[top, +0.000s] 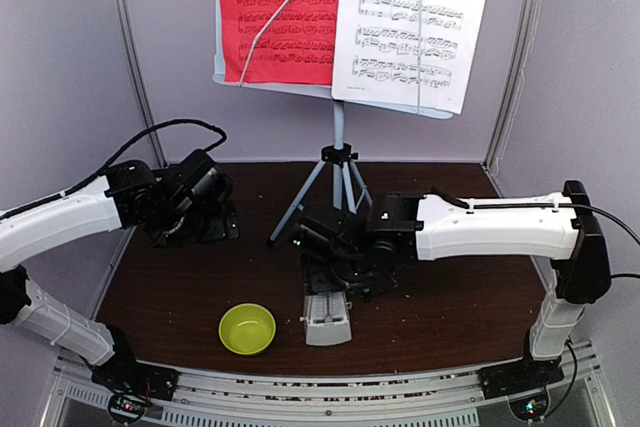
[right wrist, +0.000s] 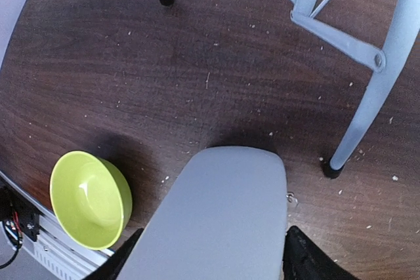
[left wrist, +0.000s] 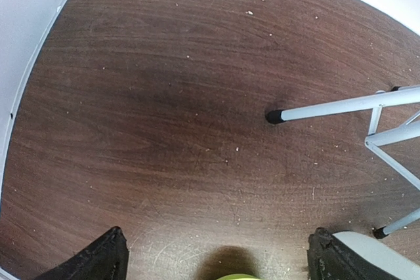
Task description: Set up the instrument practice props
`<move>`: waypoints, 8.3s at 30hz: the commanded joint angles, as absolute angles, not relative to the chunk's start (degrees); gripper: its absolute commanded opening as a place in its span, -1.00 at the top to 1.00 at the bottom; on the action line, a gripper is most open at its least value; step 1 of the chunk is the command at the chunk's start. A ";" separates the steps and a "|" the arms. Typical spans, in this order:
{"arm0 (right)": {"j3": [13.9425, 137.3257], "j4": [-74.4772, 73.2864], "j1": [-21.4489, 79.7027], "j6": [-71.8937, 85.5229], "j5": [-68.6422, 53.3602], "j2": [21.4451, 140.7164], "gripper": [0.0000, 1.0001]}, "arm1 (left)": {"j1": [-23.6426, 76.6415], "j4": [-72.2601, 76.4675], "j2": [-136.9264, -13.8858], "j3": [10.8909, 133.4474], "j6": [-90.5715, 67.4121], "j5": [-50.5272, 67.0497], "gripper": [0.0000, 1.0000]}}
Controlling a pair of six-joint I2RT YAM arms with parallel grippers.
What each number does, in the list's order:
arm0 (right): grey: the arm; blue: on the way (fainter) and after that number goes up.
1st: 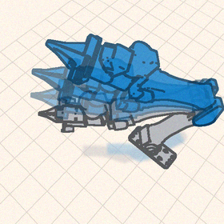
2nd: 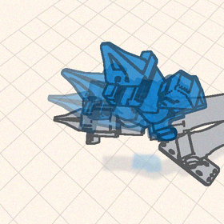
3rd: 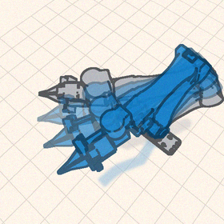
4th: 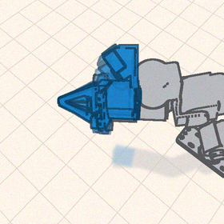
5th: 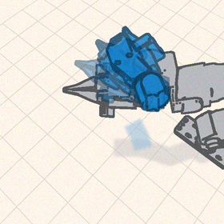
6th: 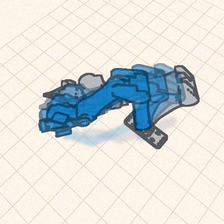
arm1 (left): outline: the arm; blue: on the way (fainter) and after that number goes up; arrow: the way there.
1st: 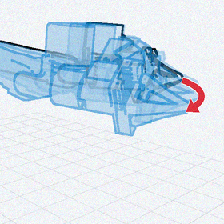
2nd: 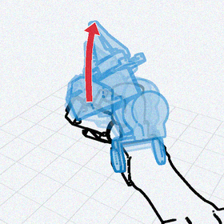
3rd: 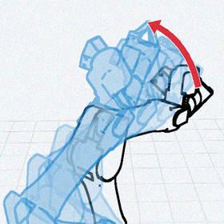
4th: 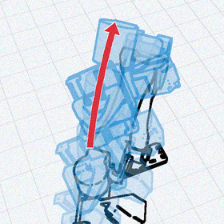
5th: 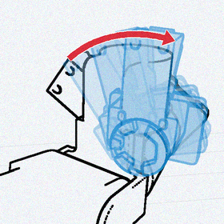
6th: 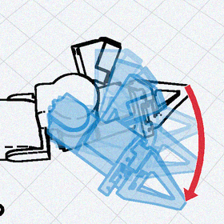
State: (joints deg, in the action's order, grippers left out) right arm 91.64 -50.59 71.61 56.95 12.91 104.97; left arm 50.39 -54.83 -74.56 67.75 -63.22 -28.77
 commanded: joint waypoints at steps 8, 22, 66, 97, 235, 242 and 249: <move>86.53 -46.30 68.68 52.10 15.42 96.77 0.07 | 49.83 -48.46 -76.43 69.51 -46.17 -22.08 -0.96; 65.86 -23.12 61.42 40.02 -0.92 78.18 0.25 | 52.45 -20.88 -60.55 48.29 -27.83 -2.65 -0.85; 54.71 -8.51 57.52 33.31 -20.52 64.17 0.64 | 72.24 -6.66 -74.47 46.57 -8.68 -3.58 -0.44; 54.85 -8.29 57.30 33.46 -15.81 66.46 0.73 | 71.32 -2.71 -64.93 40.88 -13.73 -11.81 -0.72; 29.95 17.74 64.62 21.35 6.09 73.10 -0.44 | 70.98 -43.06 -91.88 74.85 -54.08 -24.66 -0.10; 31.74 12.88 64.63 18.60 11.14 69.46 -0.76 | 71.36 -37.56 -85.78 74.31 -50.51 -30.13 0.35; 34.51 11.05 64.51 20.94 5.91 70.58 -1.00 | 72.01 -37.03 -84.34 79.22 -45.31 -34.20 0.57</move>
State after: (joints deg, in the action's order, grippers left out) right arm 32.51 11.62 64.86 19.94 8.84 70.39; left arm 71.29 -42.70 -87.18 74.11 -49.45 -28.53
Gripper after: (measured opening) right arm 0.994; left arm 0.621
